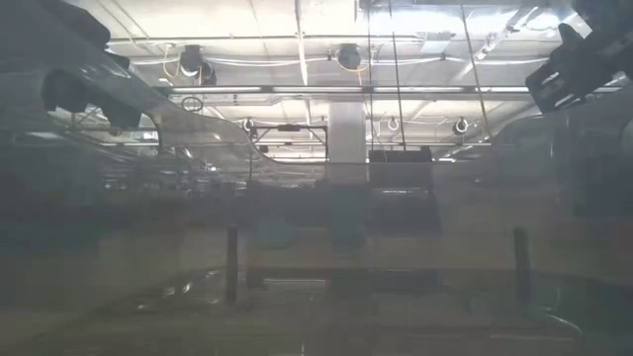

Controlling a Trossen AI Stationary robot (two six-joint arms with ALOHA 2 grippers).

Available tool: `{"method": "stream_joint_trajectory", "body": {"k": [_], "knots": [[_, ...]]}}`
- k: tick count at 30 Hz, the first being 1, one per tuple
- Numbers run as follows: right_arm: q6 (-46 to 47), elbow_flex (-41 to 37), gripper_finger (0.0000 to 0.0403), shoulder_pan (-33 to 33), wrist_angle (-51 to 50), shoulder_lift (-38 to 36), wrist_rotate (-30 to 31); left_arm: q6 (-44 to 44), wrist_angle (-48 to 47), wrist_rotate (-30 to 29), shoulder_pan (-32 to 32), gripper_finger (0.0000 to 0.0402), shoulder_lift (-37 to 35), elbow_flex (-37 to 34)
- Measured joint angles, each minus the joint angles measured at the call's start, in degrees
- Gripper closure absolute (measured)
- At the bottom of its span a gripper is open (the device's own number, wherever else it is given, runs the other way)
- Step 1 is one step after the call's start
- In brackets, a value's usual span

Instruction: Sort & place blocks by color

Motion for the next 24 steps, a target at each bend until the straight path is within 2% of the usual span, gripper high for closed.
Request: {"method": "stream_joint_trajectory", "body": {"k": [24], "knots": [[0.19,0.01,0.0193,0.01,0.82,-0.02,0.23,-0.02,0.0,-0.02,0.0,0.0094,0.0,0.0]]}}
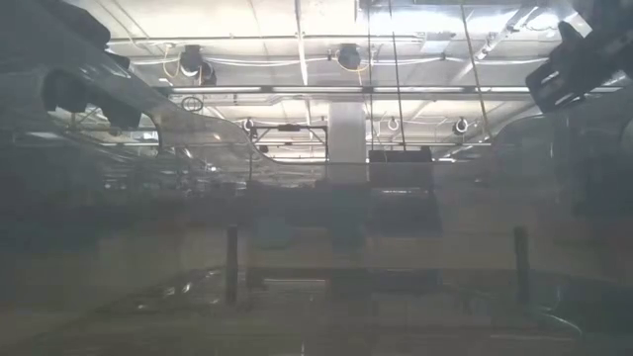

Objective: Sort & place blocks by color
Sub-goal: Put the bottom right brown block into the white bin

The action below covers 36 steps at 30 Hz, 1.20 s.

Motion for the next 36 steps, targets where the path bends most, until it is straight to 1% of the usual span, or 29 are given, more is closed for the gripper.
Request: {"method": "stream_joint_trajectory", "body": {"k": [9,14,16,19,23,25,28,31,33,36], "knots": [[0.0,-0.02,0.0193,0.0,3.9,0.02,0.02,0.0,0.02,0.0,-0.02,0.0094,0.02,0.0],[-0.05,-0.02,0.0193,-0.02,8.19,0.0,0.16,0.02,0.02,0.01,0.0,0.0094,0.01,0.0],[-0.17,-0.02,0.0193,-0.02,10.08,0.02,2.26,0.01,0.02,0.01,0.0,0.0094,0.01,0.01],[0.07,-0.02,0.0193,-0.02,12.17,0.0,8.9,0.02,0.02,0.02,-0.02,0.0094,0.0,0.0],[2.76,0.58,0.0193,-0.02,12.14,0.02,17.12,0.01,0.01,0.01,-0.01,0.0094,0.01,0.0],[2.51,1.22,0.0191,-0.02,12.1,0.02,19.31,0.0,0.02,0.02,0.0,0.0094,0.02,0.02],[-0.03,2.74,0.0184,-0.04,11.29,0.07,19.54,0.0,0.02,0.0,0.0,0.0094,0.02,0.01],[-2.68,6.22,0.0174,-0.04,9.3,0.33,20.56,0.01,0.01,0.02,-0.01,0.0094,0.01,0.01],[-4.87,8.1,0.0167,-0.04,5.74,0.37,22.6,0.01,0.01,0.02,0.0,0.0094,0.01,0.0],[-6.72,11.16,0.0155,-0.23,-1.24,0.68,27.33,0.01,0.02,0.0,0.0,0.0094,0.02,0.0]]}}
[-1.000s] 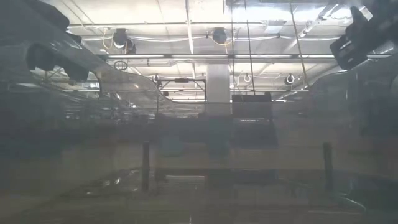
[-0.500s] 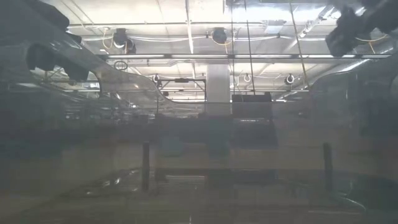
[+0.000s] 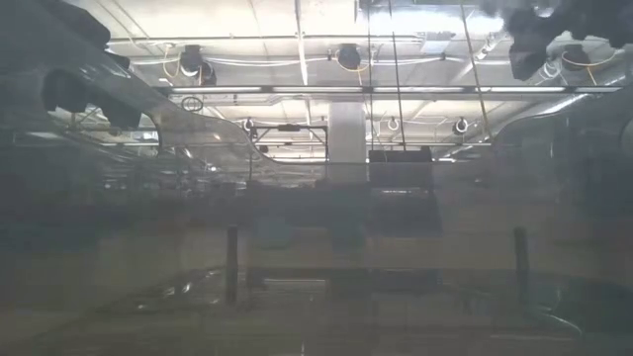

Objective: Sort & place blocks by color
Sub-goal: Put the bottom right brown block into the white bin

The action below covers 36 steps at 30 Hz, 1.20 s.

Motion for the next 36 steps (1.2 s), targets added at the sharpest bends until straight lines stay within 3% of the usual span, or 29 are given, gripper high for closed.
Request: {"method": "stream_joint_trajectory", "body": {"k": [10,17,30,36], "knots": [[5.67,6.16,0.0113,-3.31,-17.25,0.37,2.54,-0.01,-0.02,0.02,-0.01,0.0094,-0.02,0.0],[5.15,12.04,0.0108,-5.36,-28.65,0.37,2.48,0.0,0.0,0.0,0.0,0.0094,-0.01,0.01],[5.9,27.23,0.0108,-10.09,-66.15,3.01,2.32,0.01,-0.01,0.01,-0.01,0.0094,0.0,0.0],[13.95,27.92,0.0108,-12.11,-81.13,7.15,-6.34,0.01,0.0,0.02,0.0,0.0094,0.0,0.0]]}}
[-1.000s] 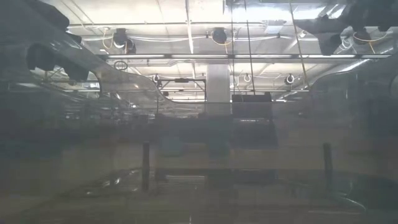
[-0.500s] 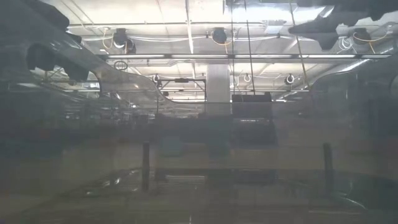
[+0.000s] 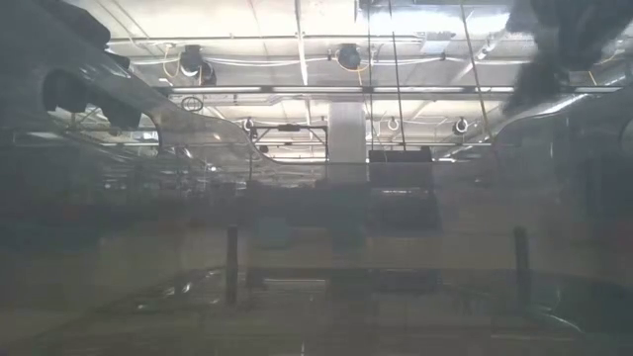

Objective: Sort & place blocks by color
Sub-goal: Put the bottom right brown block into the white bin

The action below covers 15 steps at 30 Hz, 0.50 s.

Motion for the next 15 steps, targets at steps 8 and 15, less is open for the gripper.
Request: {"method": "stream_joint_trajectory", "body": {"k": [8,15], "knots": [[1.6,-0.02,0.0108,-0.14,-13.41,9.71,-0.73,0.0,0.0,-0.02,-0.02,0.0094,0.0,0.0],[-2.97,-0.02,0.0108,-0.12,-10.66,17.09,-4.78,0.0,0.0,-0.01,-0.02,0.0094,0.0,0.0]]}}
